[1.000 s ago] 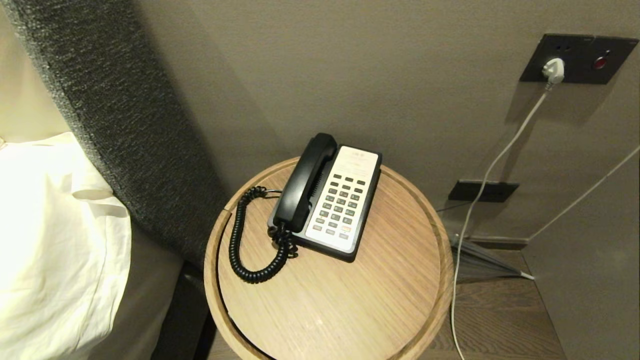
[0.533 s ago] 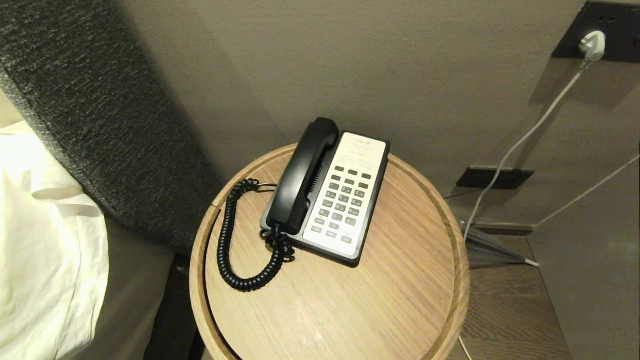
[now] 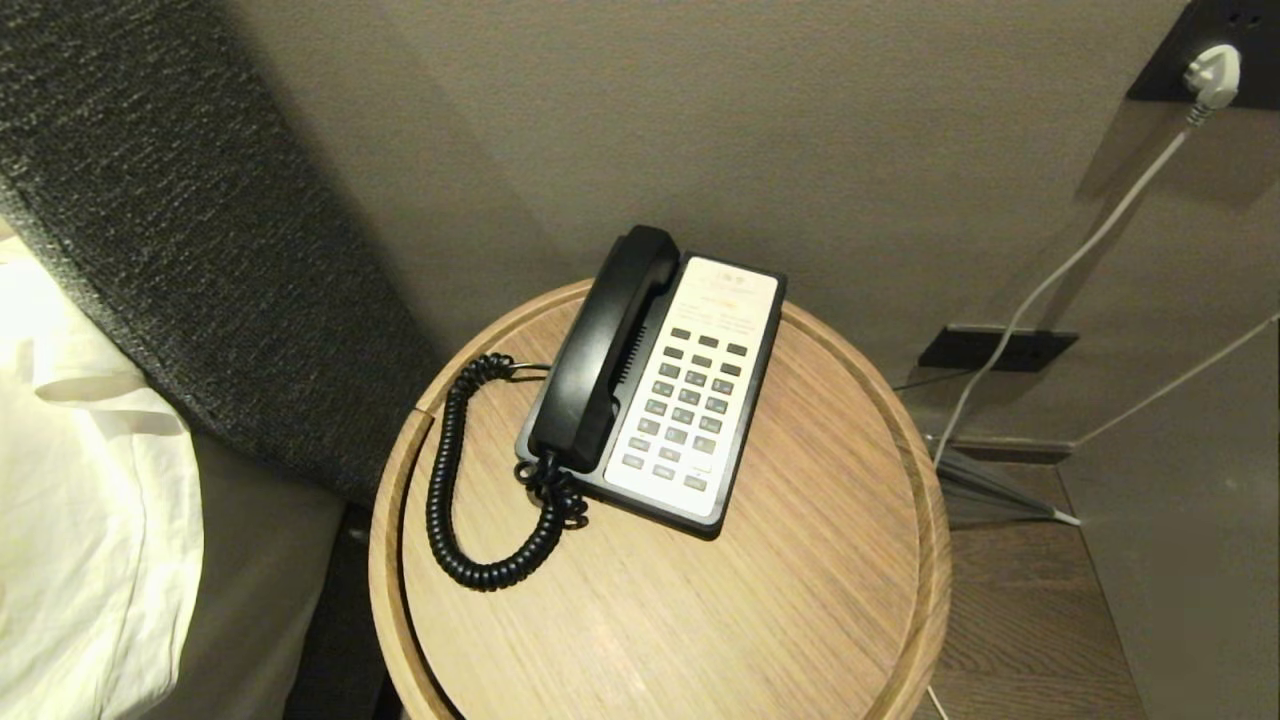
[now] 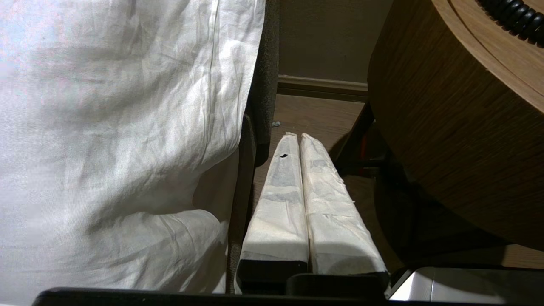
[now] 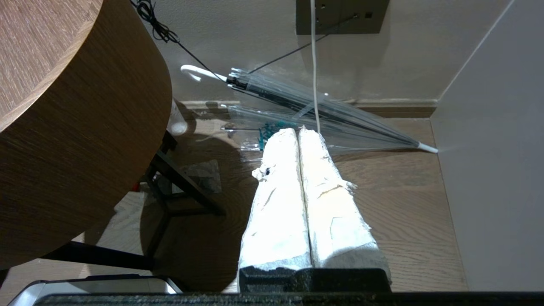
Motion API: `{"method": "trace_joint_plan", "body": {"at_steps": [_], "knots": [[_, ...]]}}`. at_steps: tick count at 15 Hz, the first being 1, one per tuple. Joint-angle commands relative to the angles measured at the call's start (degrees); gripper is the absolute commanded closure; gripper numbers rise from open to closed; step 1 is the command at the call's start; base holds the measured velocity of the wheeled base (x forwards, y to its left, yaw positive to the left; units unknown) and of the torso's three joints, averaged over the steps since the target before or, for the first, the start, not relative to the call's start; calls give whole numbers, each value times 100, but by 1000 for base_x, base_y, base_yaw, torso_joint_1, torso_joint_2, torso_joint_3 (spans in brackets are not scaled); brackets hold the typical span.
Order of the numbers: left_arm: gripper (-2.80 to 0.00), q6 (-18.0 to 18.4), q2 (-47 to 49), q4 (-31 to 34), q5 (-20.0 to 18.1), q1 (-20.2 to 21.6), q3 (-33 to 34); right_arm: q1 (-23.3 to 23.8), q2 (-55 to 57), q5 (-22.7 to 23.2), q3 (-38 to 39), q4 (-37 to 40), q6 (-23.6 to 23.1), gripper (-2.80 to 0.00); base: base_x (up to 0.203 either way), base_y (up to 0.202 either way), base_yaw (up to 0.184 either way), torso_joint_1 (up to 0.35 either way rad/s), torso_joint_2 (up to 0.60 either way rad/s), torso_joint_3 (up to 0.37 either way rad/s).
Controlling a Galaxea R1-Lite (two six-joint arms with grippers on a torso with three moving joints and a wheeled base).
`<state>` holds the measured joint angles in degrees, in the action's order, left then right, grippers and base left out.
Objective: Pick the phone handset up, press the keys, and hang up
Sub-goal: Pick up the desk phone handset
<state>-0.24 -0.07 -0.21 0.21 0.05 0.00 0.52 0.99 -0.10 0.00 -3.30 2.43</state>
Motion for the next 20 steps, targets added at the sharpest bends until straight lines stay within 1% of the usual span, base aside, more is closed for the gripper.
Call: {"method": "trace_joint_plan", "body": {"at_steps": [1,2,3,4,5,6,8,10,11,12,13,16,17,18,19,20], "knots": [[0,-3,7,-3,22,4,-40,0,-2,1,123,-4,-2,0,0,0,0,0,0,0],[0,13,44,35,11,0,-263,0,-2,1,123,-4,4,0,0,0,0,0,0,0],[0,45,183,95,-50,-1,-654,0,-2,1,123,-4,4,0,0,0,0,0,0,0],[0,72,478,214,-185,2,-1146,0,-2,1,123,-4,4,0,0,0,0,0,0,0],[0,90,982,407,-308,8,-1823,0,-2,1,123,-4,4,0,0,0,0,0,0,0],[0,105,1618,681,-399,12,-2550,0,-2,1,123,-4,4,0,0,0,0,0,0,0],[0,134,3290,1380,-690,5,-4059,0,-2,1,123,-4,4,0,0,0,0,0,0,0],[0,239,4779,1758,-1071,-46,-5034,0,-2,1,123,-4,4,0,0,0,0,0,0,0],[0,279,5480,1757,-1210,-174,-5398,0,-2,1,123,-4,4,0,0,0,0,0,0,0],[0,304,6140,1675,-1259,-398,-5754,0,-2,1,123,-4,-2,0,0,0,0,0,0,0],[0,316,6714,1603,-1179,-703,-6121,0,2,1,123,-4,4,0,0,0,0,0,0,0],[0,162,8150,1506,-591,-2240,-7258,0,-2,1,123,-4,4,0,0,0,0,0,0,0],[0,111,8521,1517,-315,-2633,-7516,0,-2,1,123,-4,4,0,0,0,0,0,0,0],[0,74,8809,1532,-16,-2998,-7754,0,-2,1,123,-4,4,0,0,0,0,0,0,0],[0,50,8994,1589,186,-3260,-7986,0,-2,1,123,-4,4,0,0,0,0,0,0,0],[0,39,9088,1819,314,-3435,-8203,0,-2,1,123,-4,4,0,0,0,0,0,0,0]]}}
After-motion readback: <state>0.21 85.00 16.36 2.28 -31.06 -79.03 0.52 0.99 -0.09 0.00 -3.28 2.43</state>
